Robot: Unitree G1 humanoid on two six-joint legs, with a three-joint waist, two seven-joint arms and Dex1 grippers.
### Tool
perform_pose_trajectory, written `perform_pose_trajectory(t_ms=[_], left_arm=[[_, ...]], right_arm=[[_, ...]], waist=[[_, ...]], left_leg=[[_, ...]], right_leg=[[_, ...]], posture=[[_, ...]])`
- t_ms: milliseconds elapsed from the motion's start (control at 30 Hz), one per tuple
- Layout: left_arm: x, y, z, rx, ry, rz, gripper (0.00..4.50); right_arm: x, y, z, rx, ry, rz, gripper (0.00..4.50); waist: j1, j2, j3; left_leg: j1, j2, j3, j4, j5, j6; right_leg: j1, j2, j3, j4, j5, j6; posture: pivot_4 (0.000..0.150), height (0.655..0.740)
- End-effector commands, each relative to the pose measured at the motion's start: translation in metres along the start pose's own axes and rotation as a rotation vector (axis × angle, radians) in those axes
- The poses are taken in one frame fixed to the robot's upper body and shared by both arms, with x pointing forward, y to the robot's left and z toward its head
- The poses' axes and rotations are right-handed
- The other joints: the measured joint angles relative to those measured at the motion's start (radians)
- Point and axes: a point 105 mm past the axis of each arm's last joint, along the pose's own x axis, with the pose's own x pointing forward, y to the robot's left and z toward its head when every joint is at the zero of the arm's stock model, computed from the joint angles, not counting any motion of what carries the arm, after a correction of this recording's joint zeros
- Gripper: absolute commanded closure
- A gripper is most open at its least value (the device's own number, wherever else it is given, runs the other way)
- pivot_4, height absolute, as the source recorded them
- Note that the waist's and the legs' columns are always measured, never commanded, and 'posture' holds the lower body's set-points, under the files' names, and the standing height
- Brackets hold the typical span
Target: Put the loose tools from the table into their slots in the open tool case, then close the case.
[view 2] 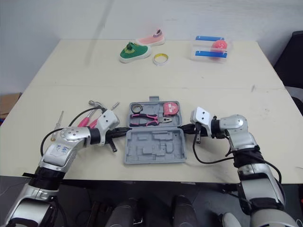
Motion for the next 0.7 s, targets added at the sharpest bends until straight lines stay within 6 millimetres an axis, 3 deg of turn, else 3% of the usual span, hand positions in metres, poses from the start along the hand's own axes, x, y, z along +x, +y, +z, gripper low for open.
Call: perform_pose_trajectory(t_ms=[33, 267, 367, 433, 567, 633, 700], left_arm=[[0.007, -0.020, -0.001, 0.056, 0.009, -0.104, 4.50], [0.009, -0.019, -0.005, 0.071, 0.006, -0.095, 4.50], [-0.001, -0.017, -0.008, 0.087, 0.024, -0.090, 4.50], [-0.020, -0.011, -0.010, 0.099, 0.031, -0.067, 4.50], [-0.071, -0.010, 0.007, 0.068, -0.134, -0.054, 4.50], [-0.106, 0.007, 0.003, 0.067, -0.182, 0.083, 4.50], [-0.138, 0.019, 0.002, 0.031, -0.255, 0.200, 4.50]], right_arm=[[-0.008, 0.011, 0.015, -0.034, -0.043, 0.010, 4.46], [-0.016, 0.023, 0.008, -0.001, -0.030, -0.054, 4.46], [-0.019, 0.022, 0.006, -0.018, -0.002, -0.074, 4.46], [-0.030, 0.017, 0.001, -0.028, 0.019, -0.112, 4.46], [-0.064, 0.013, -0.005, -0.002, 0.036, -0.182, 4.46], [-0.091, 0.009, -0.006, 0.027, 0.014, -0.259, 4.46], [-0.113, 0.010, -0.008, 0.039, 0.008, -0.310, 3.84]], waist=[[0.001, 0.000, 0.000], [0.002, 0.000, 0.000], [0.002, 0.000, 0.000], [-0.003, 0.000, 0.000], [-0.006, 0.000, 0.000], [-0.005, 0.000, 0.000], [-0.004, 0.000, 0.001]], left_leg=[[0.000, 0.000, 0.000, 0.000, 0.000, 0.000], [0.000, 0.000, 0.000, 0.000, -0.001, 0.000], [0.000, 0.000, 0.000, 0.000, -0.001, 0.000], [0.000, 0.000, 0.000, 0.000, -0.001, 0.000], [0.000, 0.003, 0.003, -0.002, -0.003, -0.001], [0.000, 0.004, 0.003, -0.001, -0.003, -0.001], [0.000, 0.004, 0.002, -0.001, -0.004, 0.000]], right_leg=[[0.000, 0.000, 0.000, 0.000, 0.000, 0.000], [0.000, -0.001, 0.000, 0.000, 0.000, 0.000], [0.000, -0.001, 0.000, 0.000, 0.000, 0.000], [0.000, -0.001, 0.000, 0.000, 0.000, 0.000], [-0.002, -0.003, 0.000, -0.002, 0.000, 0.000], [-0.002, -0.003, -0.001, -0.002, 0.000, -0.001], [-0.001, -0.004, 0.000, -0.002, 0.000, -0.001]], posture=[[0.150, 0.7400], [0.150, 0.7400], [0.150, 0.7400], [0.150, 0.7400], [0.150, 0.7400], [0.150, 0.7400], [0.150, 0.7400]])
